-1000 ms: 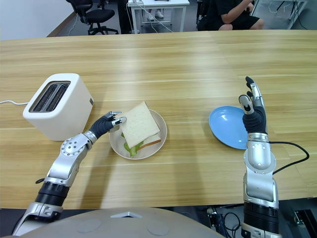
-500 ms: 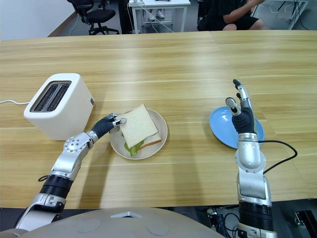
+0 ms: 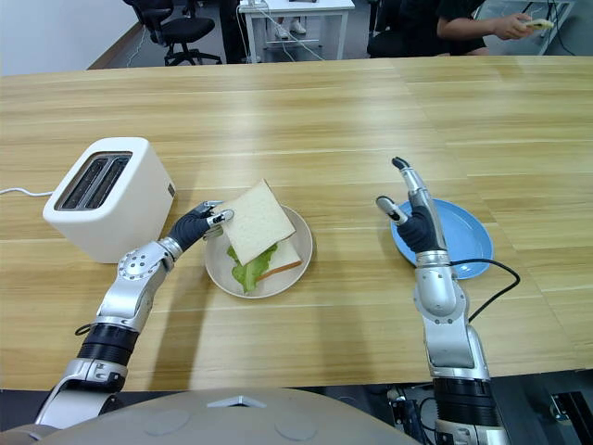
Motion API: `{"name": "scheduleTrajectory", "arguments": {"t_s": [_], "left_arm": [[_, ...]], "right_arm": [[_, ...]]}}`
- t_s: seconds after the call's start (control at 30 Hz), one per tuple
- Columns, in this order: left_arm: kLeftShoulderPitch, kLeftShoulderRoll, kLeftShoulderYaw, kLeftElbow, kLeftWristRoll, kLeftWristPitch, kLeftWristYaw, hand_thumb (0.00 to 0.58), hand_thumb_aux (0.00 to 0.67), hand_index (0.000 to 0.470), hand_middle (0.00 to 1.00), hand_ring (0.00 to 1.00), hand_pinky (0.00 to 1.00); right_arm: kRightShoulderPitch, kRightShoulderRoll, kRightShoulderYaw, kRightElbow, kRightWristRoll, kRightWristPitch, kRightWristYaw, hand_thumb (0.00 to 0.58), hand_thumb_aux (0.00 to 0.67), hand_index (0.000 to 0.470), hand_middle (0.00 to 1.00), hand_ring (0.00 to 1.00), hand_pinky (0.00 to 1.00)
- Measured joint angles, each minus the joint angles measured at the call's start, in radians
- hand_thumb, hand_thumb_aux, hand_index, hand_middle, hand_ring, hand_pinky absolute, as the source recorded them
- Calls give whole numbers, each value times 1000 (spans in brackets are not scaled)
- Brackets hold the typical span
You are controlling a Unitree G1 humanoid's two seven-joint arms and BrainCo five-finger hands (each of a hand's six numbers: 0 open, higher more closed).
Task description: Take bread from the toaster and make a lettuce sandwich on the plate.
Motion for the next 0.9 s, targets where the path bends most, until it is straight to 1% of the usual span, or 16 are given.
{"name": "scheduleTrajectory", "arguments": {"t_s": [0.2, 0.37, 0.47, 0.53, 0.63, 0.8, 0.9], "left_arm": [[-11, 0, -29, 74, 64, -49, 16, 580, 670, 460, 1000, 1000, 1000], [-46, 3, -40, 156, 113, -89, 36, 580, 670, 460, 1000, 1000, 1000], [-63, 6, -42, 193, 126, -113, 42, 580, 670, 460, 1000, 1000, 1000], [-81, 7, -57, 228, 158, -133, 59, 580, 670, 460, 1000, 1000, 1000], [-115, 10, -84, 293, 224, -163, 109, 580, 670, 460, 1000, 1000, 1000], [-134, 17, -109, 339, 284, -198, 160, 580, 670, 460, 1000, 1000, 1000], [-137, 17, -116, 348, 304, -210, 171, 580, 670, 460, 1000, 1000, 1000]], "right_arm": [[-34, 7, 145, -54, -112, -24, 22, 0, 0, 0, 0, 0, 0], [-71, 11, 258, -52, -211, -26, 36, 0, 0, 0, 0, 0, 0], [-107, 9, 348, -28, -308, -29, 43, 0, 0, 0, 0, 0, 0], [-138, 5, 428, -13, -388, -39, 57, 0, 0, 0, 0, 0, 0], [-152, -4, 509, 5, -487, -45, 64, 0, 0, 0, 0, 0, 0], [-165, -28, 579, 33, -592, -37, 82, 0, 0, 0, 0, 0, 0], [-206, -36, 616, 106, -651, -16, 89, 0, 0, 0, 0, 0, 0]]}}
